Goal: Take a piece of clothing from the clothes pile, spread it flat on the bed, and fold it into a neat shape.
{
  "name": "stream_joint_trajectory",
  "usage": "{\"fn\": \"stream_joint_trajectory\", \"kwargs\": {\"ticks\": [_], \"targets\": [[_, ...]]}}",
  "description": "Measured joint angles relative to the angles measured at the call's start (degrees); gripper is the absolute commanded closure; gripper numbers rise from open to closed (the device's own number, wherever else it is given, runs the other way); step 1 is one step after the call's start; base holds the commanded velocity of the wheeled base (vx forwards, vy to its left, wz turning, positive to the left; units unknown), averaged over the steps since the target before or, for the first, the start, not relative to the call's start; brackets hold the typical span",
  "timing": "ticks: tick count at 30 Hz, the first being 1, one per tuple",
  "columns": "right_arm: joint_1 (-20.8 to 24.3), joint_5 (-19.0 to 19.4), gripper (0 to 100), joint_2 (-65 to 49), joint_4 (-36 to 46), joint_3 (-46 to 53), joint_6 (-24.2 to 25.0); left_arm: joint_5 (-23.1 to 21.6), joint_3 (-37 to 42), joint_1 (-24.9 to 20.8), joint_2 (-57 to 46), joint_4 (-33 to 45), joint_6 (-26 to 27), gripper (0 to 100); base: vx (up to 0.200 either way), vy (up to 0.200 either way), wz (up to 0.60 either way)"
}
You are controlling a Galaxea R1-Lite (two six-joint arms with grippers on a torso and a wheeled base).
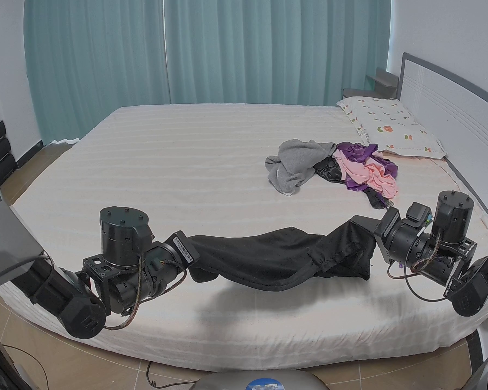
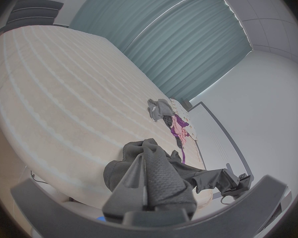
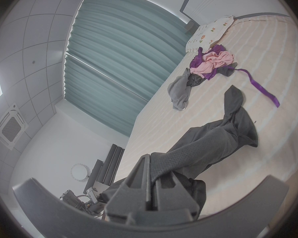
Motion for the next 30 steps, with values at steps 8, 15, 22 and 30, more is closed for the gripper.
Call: {"fn": "stream_joint_trajectory", "kwargs": {"ticks": [8,15,22,30], "targets": [[0.0,0.05,100,-1.44,-0.02,-0.05,0.13,0.06,0.3,0.02,-0.41,0.04,0.05,100,0.0,0.2,0.0],[-0.07,0.07,100,-2.12,-0.13,-0.07,0.22,0.02,1.18,0.02,-1.23,0.04,0.09,100,0.0,0.2,0.0],[0.23,0.29,100,-1.88,-0.68,-0.27,0.17,0.02,1.46,0.13,-1.9,0.11,0.11,100,0.0,0.2,0.0],[0.5,0.24,100,-1.99,-0.66,-0.44,0.05,0.02,1.77,0.35,-2.39,0.15,0.11,100,0.0,0.2,0.0]]}}
